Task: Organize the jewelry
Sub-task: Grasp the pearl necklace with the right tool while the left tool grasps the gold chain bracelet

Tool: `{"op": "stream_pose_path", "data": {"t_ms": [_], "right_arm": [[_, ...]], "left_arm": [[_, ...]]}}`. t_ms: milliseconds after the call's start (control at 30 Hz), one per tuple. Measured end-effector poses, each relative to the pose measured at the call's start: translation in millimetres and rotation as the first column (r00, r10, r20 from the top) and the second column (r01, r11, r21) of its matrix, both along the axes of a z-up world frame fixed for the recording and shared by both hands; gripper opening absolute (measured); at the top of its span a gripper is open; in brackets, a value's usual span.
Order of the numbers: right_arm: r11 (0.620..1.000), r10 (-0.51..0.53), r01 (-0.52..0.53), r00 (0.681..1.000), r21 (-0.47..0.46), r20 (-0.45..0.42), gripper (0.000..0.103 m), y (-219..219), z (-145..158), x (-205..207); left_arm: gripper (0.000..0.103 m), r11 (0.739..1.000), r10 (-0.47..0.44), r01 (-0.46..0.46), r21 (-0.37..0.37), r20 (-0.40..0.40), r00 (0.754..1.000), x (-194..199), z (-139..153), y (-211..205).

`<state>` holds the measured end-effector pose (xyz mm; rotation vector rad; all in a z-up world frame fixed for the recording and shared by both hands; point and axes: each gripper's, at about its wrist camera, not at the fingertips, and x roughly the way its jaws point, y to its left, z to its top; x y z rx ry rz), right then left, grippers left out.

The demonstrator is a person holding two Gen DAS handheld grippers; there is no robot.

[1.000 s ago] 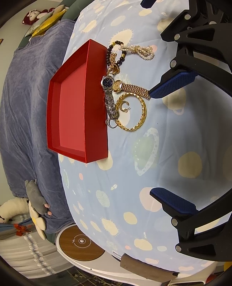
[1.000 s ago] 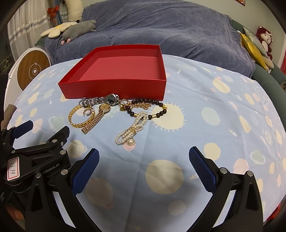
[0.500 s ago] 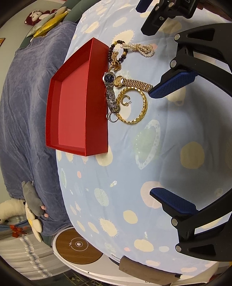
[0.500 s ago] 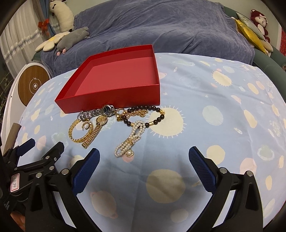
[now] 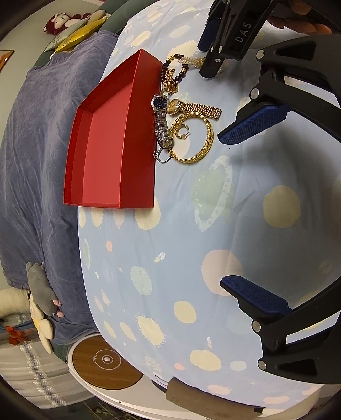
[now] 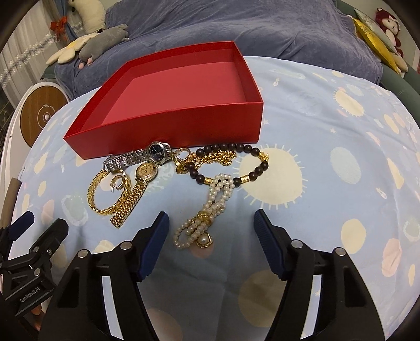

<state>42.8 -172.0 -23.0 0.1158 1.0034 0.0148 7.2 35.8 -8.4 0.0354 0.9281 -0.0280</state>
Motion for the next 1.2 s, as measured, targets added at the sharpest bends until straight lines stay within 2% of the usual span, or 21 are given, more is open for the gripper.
{"op": "stream_pose_path", "data": {"t_ms": [100, 167, 267, 500, 667, 800, 900, 1100, 1200], "right_arm": [[1.0, 0.001, 0.0, 1.0, -0.014, 0.015, 0.048, -0.8, -0.5, -0.8], [1.0, 0.003, -0.003, 1.0, -0.02, 0.022, 0.027, -2.7, -0.6, -2.2], [1.0, -0.001, 0.001, 1.0, -0.005, 0.021, 0.017, -10.0, -1.0, -5.0], [0.999, -0.012, 0.011, 1.0, 0.037, 0.017, 0.014, -25.7, 0.9, -15.0], [0.999, -0.005, 0.004, 0.999, 0.032, 0.039, 0.014, -32.1, 7.2, -22.3], [0.999, 0.0, -0.002, 0.999, 0.034, 0.052, 0.014, -36.4, 10.6, -26.0], [0.999, 0.002, -0.004, 0.999, 0.04, 0.052, 0.014, -38.2, 11.6, -26.5], [0.999, 0.004, -0.005, 0.999, 0.041, 0.045, 0.014, -37.9, 11.0, -26.4], [0.999, 0.005, -0.007, 0.999, 0.044, 0.045, 0.014, -37.1, 11.9, -26.3]], "left_arm": [[0.097, 1.0, -0.01, 0.009, -0.019, -0.009, 1.0, 1.5, -2.2, 0.9], [0.097, 0.999, -0.023, 0.022, -0.035, -0.011, 1.0, 2.6, -2.8, -1.7], [0.097, 0.998, -0.04, 0.039, -0.047, -0.006, 0.999, 5.4, -3.9, -9.4], [0.097, 0.995, -0.072, 0.071, -0.065, -0.007, 0.997, 19.6, -15.1, -31.4], [0.097, 0.993, -0.071, 0.068, -0.096, -0.024, 0.997, 30.7, -21.8, -42.2], [0.097, 0.996, -0.072, 0.071, -0.062, -0.013, 0.997, 38.0, -24.9, -53.6], [0.091, 0.996, -0.073, 0.074, -0.054, 0.004, 0.997, 39.2, -26.7, -54.3], [0.056, 0.989, -0.127, 0.129, -0.074, 0.025, 0.992, 36.6, -21.7, -57.0], [0.056, 0.986, -0.144, 0.145, -0.076, 0.023, 0.989, 35.7, -21.3, -57.6]]}}
